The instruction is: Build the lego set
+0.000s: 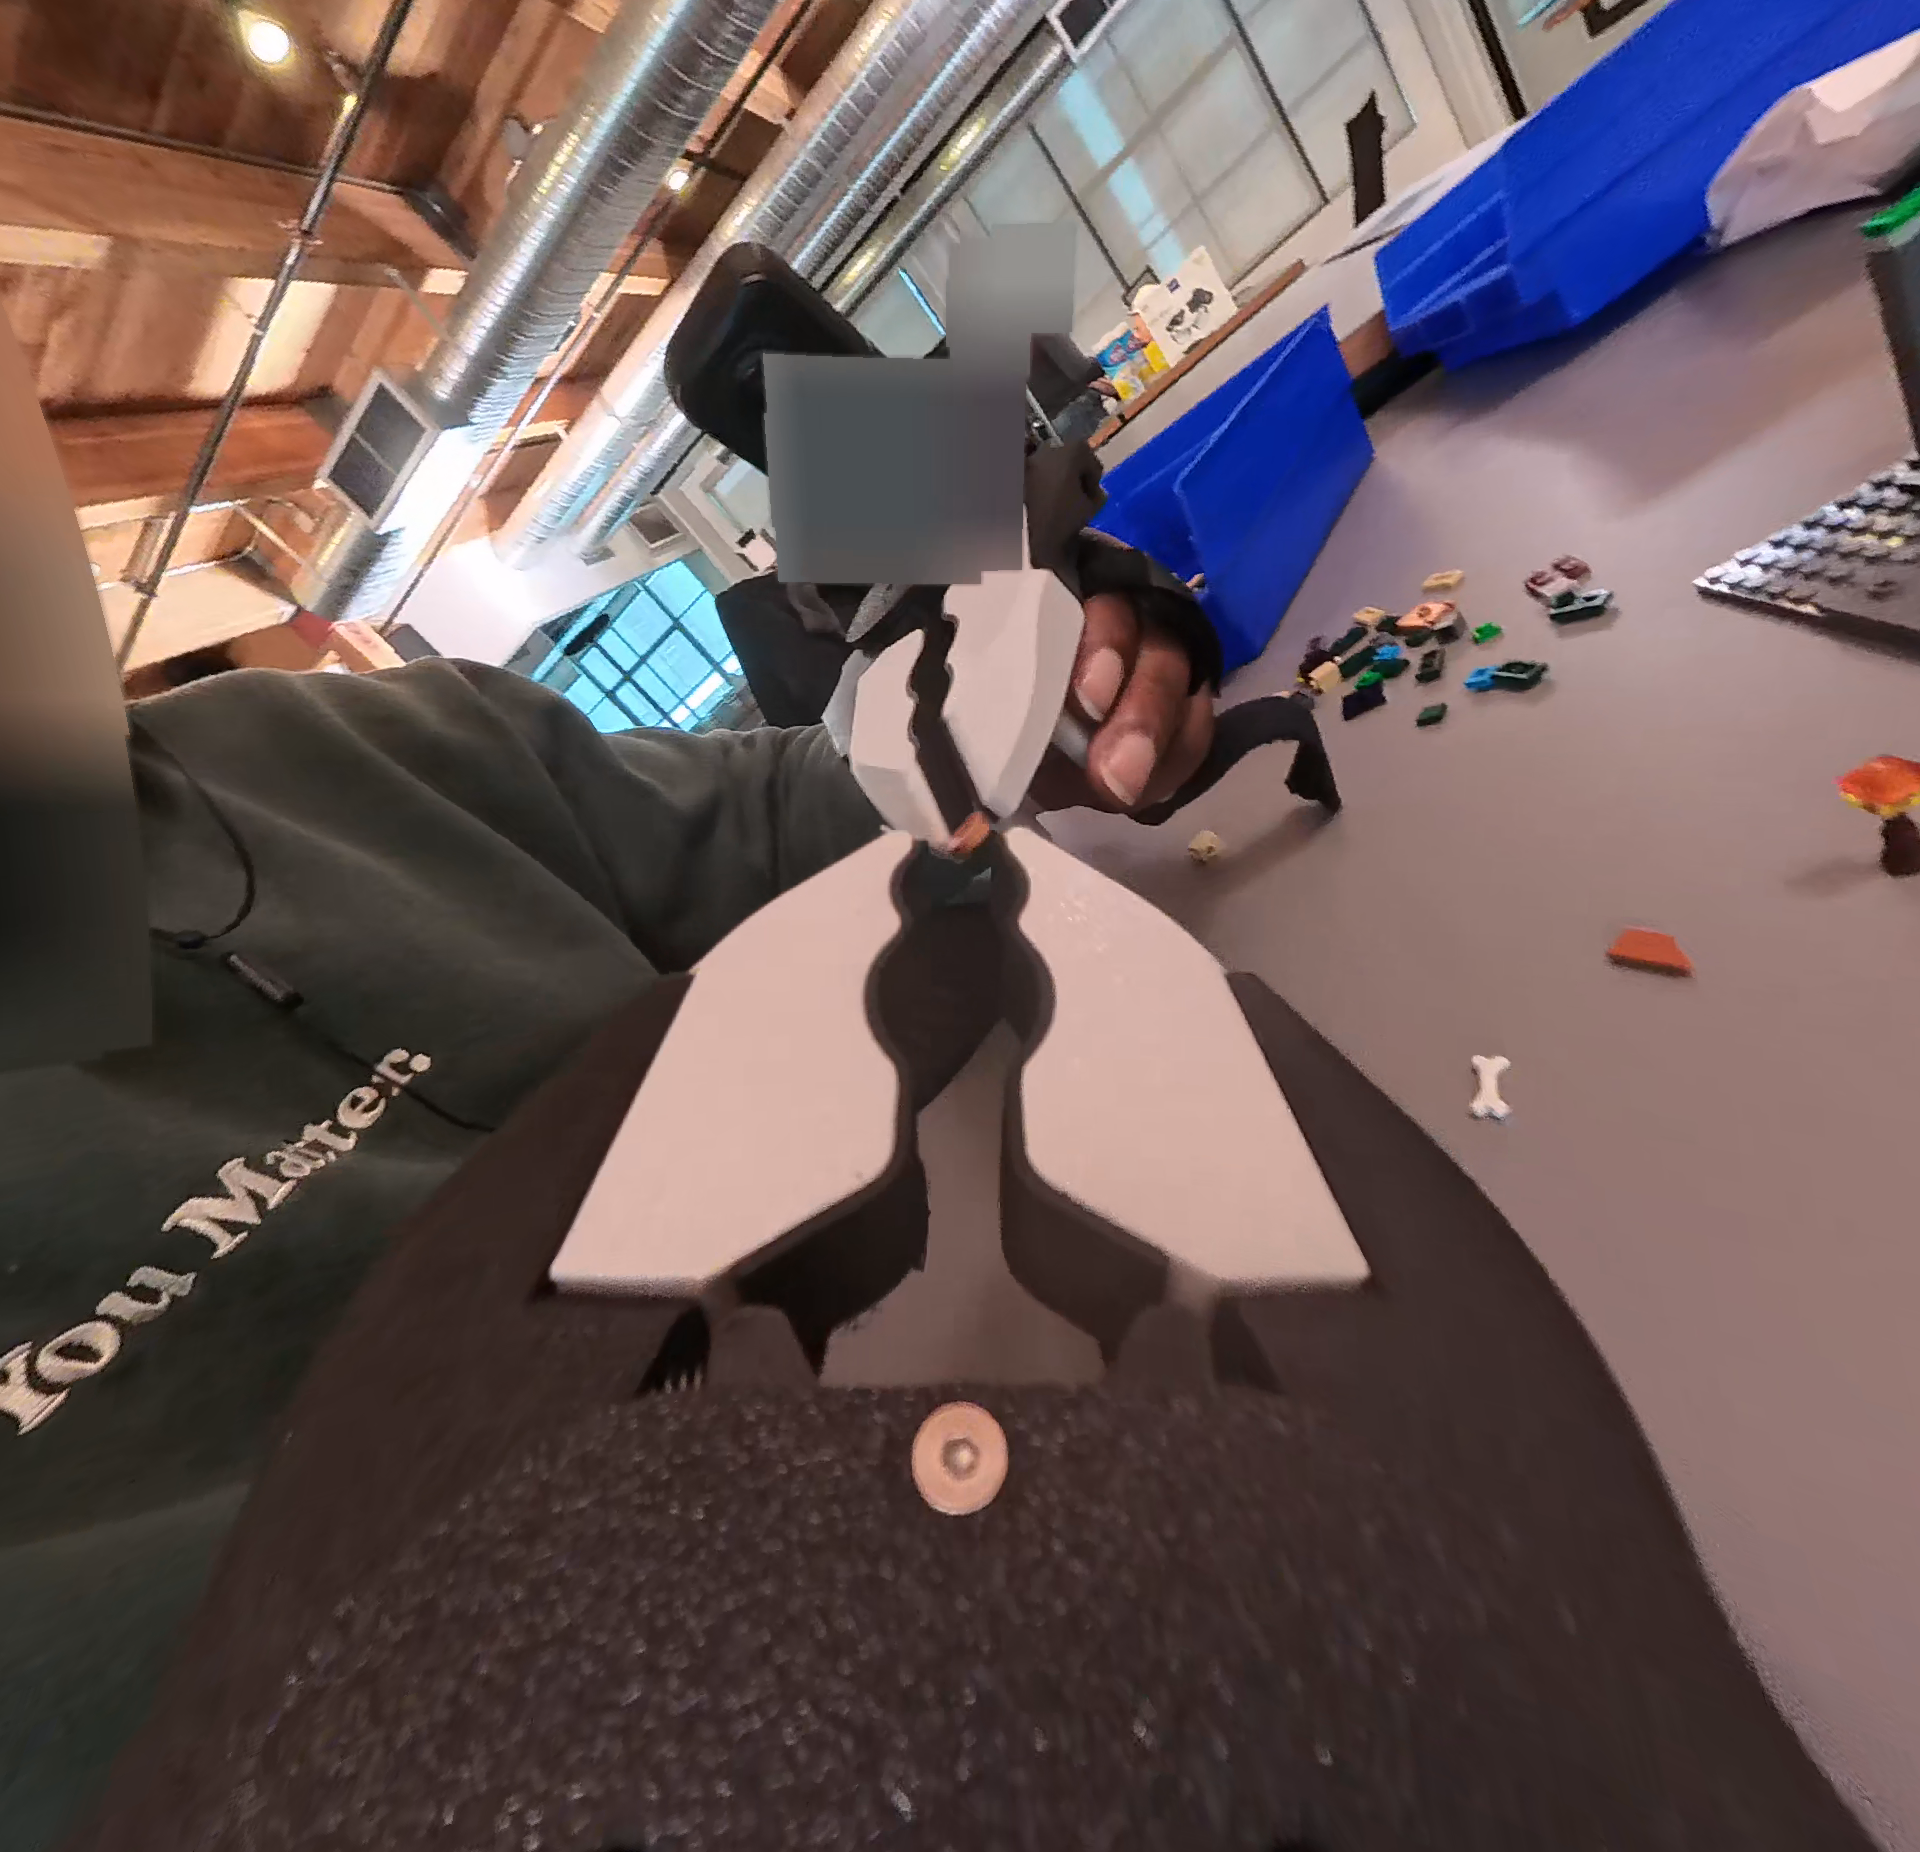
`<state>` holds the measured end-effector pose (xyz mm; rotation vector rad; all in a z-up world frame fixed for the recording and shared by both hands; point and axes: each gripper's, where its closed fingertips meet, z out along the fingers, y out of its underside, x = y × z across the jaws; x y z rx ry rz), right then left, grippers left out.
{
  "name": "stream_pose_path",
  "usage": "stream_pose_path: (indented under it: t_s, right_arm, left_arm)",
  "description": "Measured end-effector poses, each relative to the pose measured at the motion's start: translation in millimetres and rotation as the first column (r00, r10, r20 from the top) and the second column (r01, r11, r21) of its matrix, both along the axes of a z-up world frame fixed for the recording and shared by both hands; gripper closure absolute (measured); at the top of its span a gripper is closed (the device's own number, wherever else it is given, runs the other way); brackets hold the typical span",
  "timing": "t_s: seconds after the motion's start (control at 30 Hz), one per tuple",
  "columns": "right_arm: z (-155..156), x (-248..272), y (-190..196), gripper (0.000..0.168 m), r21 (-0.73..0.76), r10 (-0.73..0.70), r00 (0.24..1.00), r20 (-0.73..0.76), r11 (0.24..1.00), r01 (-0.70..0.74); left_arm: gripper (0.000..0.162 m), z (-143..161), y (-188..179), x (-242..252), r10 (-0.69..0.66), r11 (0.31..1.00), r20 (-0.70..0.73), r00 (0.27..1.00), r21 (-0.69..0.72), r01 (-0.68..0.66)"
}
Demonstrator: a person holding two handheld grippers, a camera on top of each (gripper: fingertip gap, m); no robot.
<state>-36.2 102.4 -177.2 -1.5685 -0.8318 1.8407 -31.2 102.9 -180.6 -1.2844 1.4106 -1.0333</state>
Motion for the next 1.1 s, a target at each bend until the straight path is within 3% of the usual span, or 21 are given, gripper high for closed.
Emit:
stream_pose_path:
  t_s: [0.3, 0.4, 0.57, 0.77, 1.1]
  right_arm:
    - [-17.2, 4.4, 17.7, 0.158, 0.035, -0.112, 0.984, 0.136, 0.994, 0.108]
    - [-38.3, 15.0, 35.4, 0.15, 0.151, -0.234, 0.926, 0.297, 0.969, 0.197]
    - [-57.0, 34.5, 53.1, 0.149, 0.373, -0.388, 0.805, 0.449, 0.9, 0.226]
    - [-70.9, 37.7, 55.3, 0.15, 0.422, -0.404, 0.759, 0.51, 0.887, 0.188]
    - [-76.2, 37.3, 57.3, 0.15, 0.439, -0.411, 0.744, 0.527, 0.881, 0.176]
  left_arm:
    - [0.156, -12.1, 14.9, 0.0, 0.005, 0.999, -0.019, 1.0, -0.036, -0.005]
    - [0.156, -28.1, 27.8, -0.4, 0.011, 0.998, -0.08, 0.997, -0.062, -0.016]
    - [0.156, -79.1, 55.6, 1.7, 0.019, 0.991, -0.322, 0.947, -0.116, -0.06]
    - [0.156, -111.1, 79.8, 3.8, 0.048, 0.992, -0.514, 0.857, -0.077, -0.101]
    - [0.151, -110.6, 88.0, -4.4, 0.062, 0.993, -0.58, 0.812, -0.05, -0.111]
